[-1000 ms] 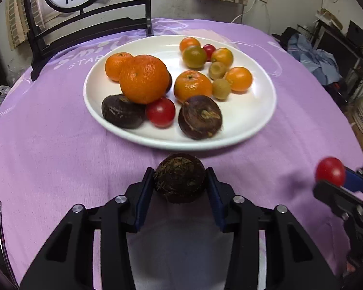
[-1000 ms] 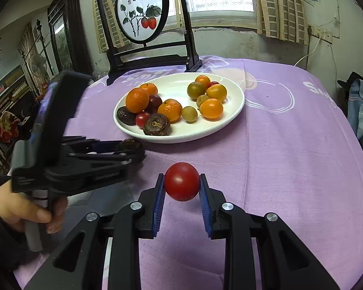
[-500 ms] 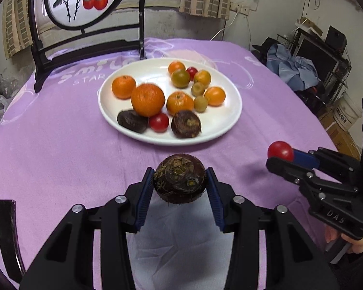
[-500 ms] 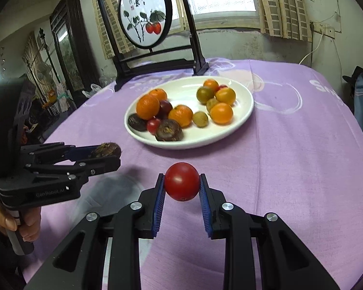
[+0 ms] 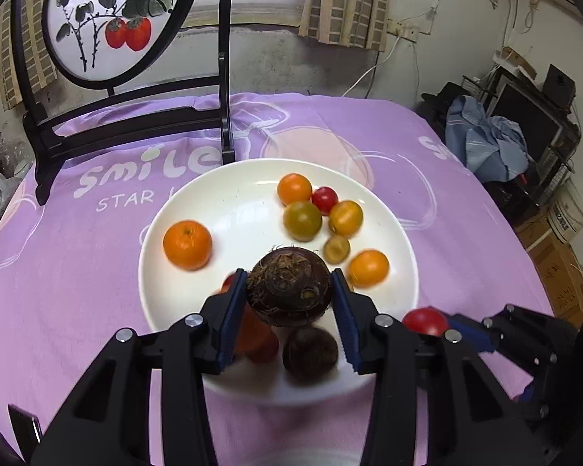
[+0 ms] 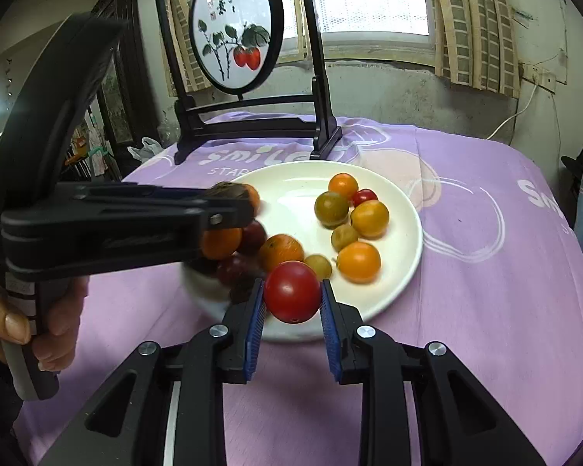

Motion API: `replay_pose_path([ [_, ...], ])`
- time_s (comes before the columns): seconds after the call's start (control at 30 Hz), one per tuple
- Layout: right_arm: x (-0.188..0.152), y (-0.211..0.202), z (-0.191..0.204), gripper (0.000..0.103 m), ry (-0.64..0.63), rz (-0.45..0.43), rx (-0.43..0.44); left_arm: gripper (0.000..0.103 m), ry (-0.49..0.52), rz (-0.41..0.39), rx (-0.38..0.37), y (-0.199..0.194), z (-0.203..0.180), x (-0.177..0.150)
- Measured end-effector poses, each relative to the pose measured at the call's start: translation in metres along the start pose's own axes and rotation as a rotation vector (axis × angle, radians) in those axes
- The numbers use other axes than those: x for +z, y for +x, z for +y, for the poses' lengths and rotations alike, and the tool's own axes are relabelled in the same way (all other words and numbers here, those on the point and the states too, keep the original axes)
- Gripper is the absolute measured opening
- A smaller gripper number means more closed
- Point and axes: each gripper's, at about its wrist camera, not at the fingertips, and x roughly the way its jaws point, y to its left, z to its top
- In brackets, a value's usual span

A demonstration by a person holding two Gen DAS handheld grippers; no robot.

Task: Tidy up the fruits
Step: 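Place both held fruits on the white plate and open both tools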

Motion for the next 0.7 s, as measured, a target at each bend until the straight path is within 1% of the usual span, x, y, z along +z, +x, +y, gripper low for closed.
replay_pose_path([
  [0.13,0.003,0.021,-0.006,0.029,0.018,0.018,0.007,0.043,0.001,0.032,0.025,0.026,-0.002,0.014],
  [0.17,0.003,0.025,-0.009,0.03,0.031,0.023,0.011,0.045,-0.002,0.041,0.033,0.031,-0.003,0.015],
  [0.2,0.002,0.027,-0.01,0.039,0.041,0.024,0.014,0.05,-0.004,0.048,0.037,0.035,-0.003,0.017],
  [0.23,0.001,0.027,-0.012,0.044,0.056,0.015,0.009,0.067,-0.012,0.048,0.046,0.037,-0.002,0.018],
  [0.27,0.0,0.026,-0.013,0.048,0.061,0.01,-0.001,0.076,-0.026,0.04,0.059,0.036,-0.001,0.018],
  [0.33,-0.001,0.024,-0.015,0.049,0.064,0.012,-0.011,0.077,-0.038,0.022,0.062,0.032,0.001,0.018],
  [0.4,-0.002,0.02,-0.017,0.051,0.076,0.013,-0.012,0.08,-0.034,0.025,0.072,0.029,0.0,0.016],
  [0.47,-0.004,0.014,-0.019,0.055,0.087,0.011,-0.025,0.091,-0.048,0.01,0.095,0.022,0.002,0.01],
  [0.5,-0.007,0.008,-0.018,0.059,0.091,0.005,-0.028,0.093,-0.064,0.001,0.106,0.017,0.004,0.005],
  [0.53,-0.009,0.004,-0.017,0.066,0.091,0.003,-0.034,0.094,-0.074,0.0,0.111,0.014,0.005,0.0],
  [0.57,-0.012,-0.001,-0.016,0.081,0.09,-0.001,-0.048,0.094,-0.083,0.001,0.115,0.011,0.006,-0.005],
  [0.6,-0.015,-0.005,-0.014,0.088,0.088,-0.004,-0.061,0.094,-0.089,-0.001,0.119,0.007,0.008,-0.011],
  [0.67,-0.024,-0.015,-0.009,0.089,0.074,0.003,-0.093,0.094,-0.088,-0.017,0.148,-0.005,0.008,-0.027],
  [0.7,-0.027,-0.017,-0.007,0.092,0.069,0.011,-0.103,0.094,-0.085,-0.024,0.167,-0.01,0.008,-0.033],
])
